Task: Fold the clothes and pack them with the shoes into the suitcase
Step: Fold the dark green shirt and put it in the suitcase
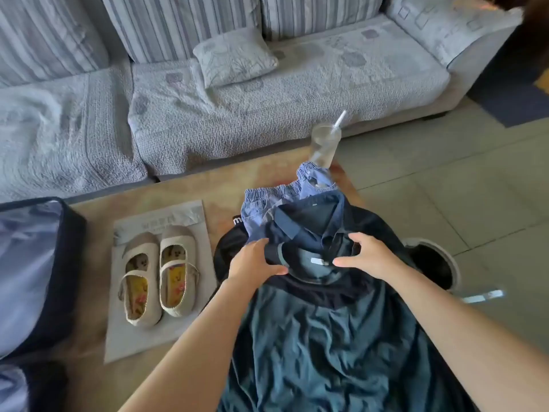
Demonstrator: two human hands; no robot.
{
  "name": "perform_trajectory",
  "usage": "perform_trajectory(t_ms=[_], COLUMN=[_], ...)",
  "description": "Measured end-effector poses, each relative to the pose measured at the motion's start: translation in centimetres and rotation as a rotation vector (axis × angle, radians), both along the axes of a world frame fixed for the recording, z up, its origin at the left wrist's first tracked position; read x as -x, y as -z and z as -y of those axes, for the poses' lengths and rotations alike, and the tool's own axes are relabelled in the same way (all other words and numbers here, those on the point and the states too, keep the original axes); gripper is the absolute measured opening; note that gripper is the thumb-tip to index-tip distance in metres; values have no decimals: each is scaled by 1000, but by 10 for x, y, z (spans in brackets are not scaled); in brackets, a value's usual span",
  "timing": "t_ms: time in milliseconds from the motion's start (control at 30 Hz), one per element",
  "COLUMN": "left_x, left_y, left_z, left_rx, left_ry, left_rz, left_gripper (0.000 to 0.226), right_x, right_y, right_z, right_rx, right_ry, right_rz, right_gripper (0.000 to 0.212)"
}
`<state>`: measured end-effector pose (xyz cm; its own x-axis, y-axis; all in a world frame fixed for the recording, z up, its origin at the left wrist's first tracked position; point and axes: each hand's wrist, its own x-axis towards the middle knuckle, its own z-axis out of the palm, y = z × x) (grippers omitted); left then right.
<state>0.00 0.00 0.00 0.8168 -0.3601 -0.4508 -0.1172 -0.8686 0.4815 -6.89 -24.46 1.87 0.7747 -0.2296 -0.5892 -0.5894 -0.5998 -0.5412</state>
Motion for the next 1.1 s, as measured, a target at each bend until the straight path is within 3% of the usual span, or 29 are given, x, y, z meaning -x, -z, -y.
perform_trajectory(t_ms=[200, 433, 600, 767, 900, 1000, 1100], left_x=[-6, -24, -36, -34, -29, -27, -22], left_y=[51, 86, 95, 96, 91, 86, 78], left_z=[18, 31, 31, 26, 15, 8, 2], left_rx=[33, 20, 37, 89, 143, 145, 157], left_ry=[-10, 10, -57, -87, -79, -128, -152], left_rz=[8, 78, 142, 79, 101, 120, 209], left_gripper=[75, 44, 33, 21, 17, 13, 13], right_x=[-4, -15, -24, -43, -45, -37, -27], right_y=[52, 90, 106, 114, 115, 109, 100], right_z=[29, 54, 65, 65, 64, 61, 60], right_rx=[28, 139, 267, 317, 468, 469, 309], right_ry=[13, 37, 39, 59, 1, 6, 80], right_rz=[-2, 61, 81, 107, 48, 198, 367], right_gripper=[83, 52, 54, 49, 31, 28, 22])
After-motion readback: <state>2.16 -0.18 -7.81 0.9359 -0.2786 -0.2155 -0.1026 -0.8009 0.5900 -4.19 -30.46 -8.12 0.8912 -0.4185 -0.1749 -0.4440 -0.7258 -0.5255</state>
